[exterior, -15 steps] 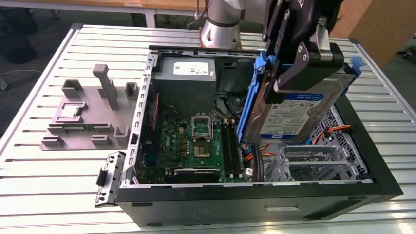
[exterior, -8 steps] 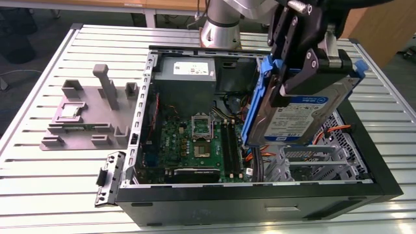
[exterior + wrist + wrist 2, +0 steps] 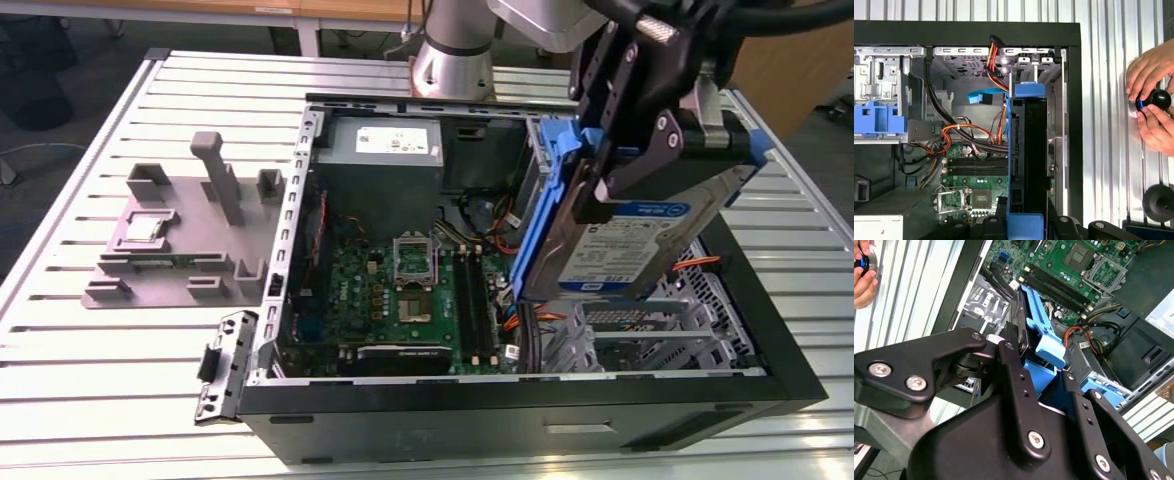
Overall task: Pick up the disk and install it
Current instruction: 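Insert the disk into the insertion slot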
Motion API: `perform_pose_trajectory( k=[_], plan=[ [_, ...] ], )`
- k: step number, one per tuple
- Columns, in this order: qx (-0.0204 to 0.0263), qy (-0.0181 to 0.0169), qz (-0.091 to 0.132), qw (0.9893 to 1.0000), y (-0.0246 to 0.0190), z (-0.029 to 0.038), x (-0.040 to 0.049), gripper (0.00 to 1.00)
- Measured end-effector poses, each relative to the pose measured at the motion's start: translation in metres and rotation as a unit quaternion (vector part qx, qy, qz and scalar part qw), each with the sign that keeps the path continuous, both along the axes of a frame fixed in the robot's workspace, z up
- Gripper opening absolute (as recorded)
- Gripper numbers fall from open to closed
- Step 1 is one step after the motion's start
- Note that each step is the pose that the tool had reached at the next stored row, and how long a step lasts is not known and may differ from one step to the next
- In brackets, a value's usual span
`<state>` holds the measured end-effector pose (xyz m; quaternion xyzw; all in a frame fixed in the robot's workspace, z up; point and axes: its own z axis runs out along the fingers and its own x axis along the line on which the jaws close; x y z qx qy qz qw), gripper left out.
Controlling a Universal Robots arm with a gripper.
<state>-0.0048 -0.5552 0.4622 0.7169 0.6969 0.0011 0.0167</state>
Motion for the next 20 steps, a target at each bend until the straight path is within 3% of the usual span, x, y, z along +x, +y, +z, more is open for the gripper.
perform_pose_trajectory(
  k=[12,20],
  plan=[
    [0.0,0.0,0.0,1.0,-0.0005,-0.0048,0.0201,0.37],
    [0.0001,0.0,0.0,1.0,-0.0006,-0.0068,0.0287,0.37]
  ],
)
